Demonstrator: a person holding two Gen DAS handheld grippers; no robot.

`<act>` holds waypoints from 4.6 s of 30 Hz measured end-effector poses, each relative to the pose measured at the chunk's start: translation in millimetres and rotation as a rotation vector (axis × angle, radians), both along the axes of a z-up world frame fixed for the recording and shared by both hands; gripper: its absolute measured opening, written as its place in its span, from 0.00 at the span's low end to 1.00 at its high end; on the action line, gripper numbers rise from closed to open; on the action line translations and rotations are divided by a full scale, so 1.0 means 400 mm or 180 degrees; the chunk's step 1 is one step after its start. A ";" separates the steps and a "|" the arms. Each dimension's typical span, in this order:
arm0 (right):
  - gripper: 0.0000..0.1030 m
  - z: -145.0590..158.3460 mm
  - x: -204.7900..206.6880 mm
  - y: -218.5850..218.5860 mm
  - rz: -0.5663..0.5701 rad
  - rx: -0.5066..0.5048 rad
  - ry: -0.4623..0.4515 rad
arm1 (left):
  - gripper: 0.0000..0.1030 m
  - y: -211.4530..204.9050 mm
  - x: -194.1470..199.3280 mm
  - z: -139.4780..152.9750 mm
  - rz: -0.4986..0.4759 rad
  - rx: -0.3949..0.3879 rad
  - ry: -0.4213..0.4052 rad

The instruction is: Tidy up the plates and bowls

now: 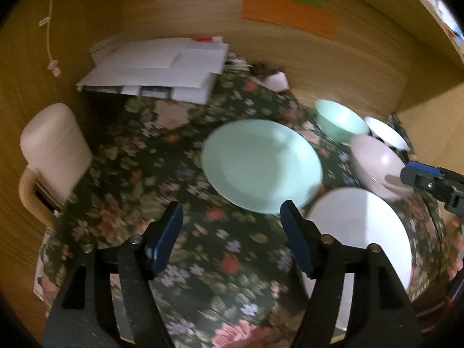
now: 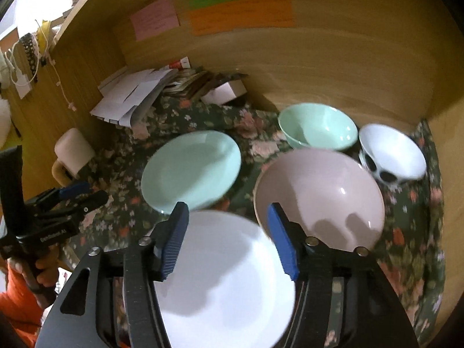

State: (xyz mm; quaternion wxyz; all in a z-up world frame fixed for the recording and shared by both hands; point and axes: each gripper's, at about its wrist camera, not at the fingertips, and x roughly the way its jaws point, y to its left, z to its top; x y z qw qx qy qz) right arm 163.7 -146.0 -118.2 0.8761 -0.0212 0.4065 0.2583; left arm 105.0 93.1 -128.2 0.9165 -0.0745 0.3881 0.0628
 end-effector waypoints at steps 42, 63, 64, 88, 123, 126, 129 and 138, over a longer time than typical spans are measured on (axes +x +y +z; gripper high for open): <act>0.34 -0.191 0.362 0.253 0.0267 -0.0821 0.0811 | 0.47 0.114 0.251 -0.189 -0.0130 -0.0468 0.0508; 0.32 -0.223 0.321 0.282 0.0495 -0.0698 0.1037 | 0.47 0.185 0.202 -0.185 -0.0073 -0.0482 0.0597; 0.32 -0.222 0.322 0.280 0.0512 -0.0660 0.1063 | 0.46 0.189 0.199 -0.185 -0.0074 -0.0461 0.0602; 0.30 -0.197 0.276 0.282 0.0447 -0.0433 0.0856 | 0.46 0.123 0.215 -0.171 -0.0276 -0.0323 0.0499; 0.30 0.020 0.012 0.062 0.0145 -0.0058 0.0087 | 0.45 -0.029 -0.007 0.043 -0.0627 -0.0174 -0.0267; 0.30 0.025 -0.012 0.041 0.0111 -0.0047 0.0056 | 0.45 -0.050 -0.023 0.050 -0.0664 -0.0166 -0.0297; 0.30 0.024 -0.034 0.024 0.0078 -0.0034 0.0048 | 0.45 -0.068 -0.037 0.051 -0.0687 -0.0172 -0.0304; 0.30 0.006 -0.093 -0.031 -0.0022 0.0013 0.0064 | 0.46 -0.126 -0.088 0.041 -0.0807 -0.0166 -0.0309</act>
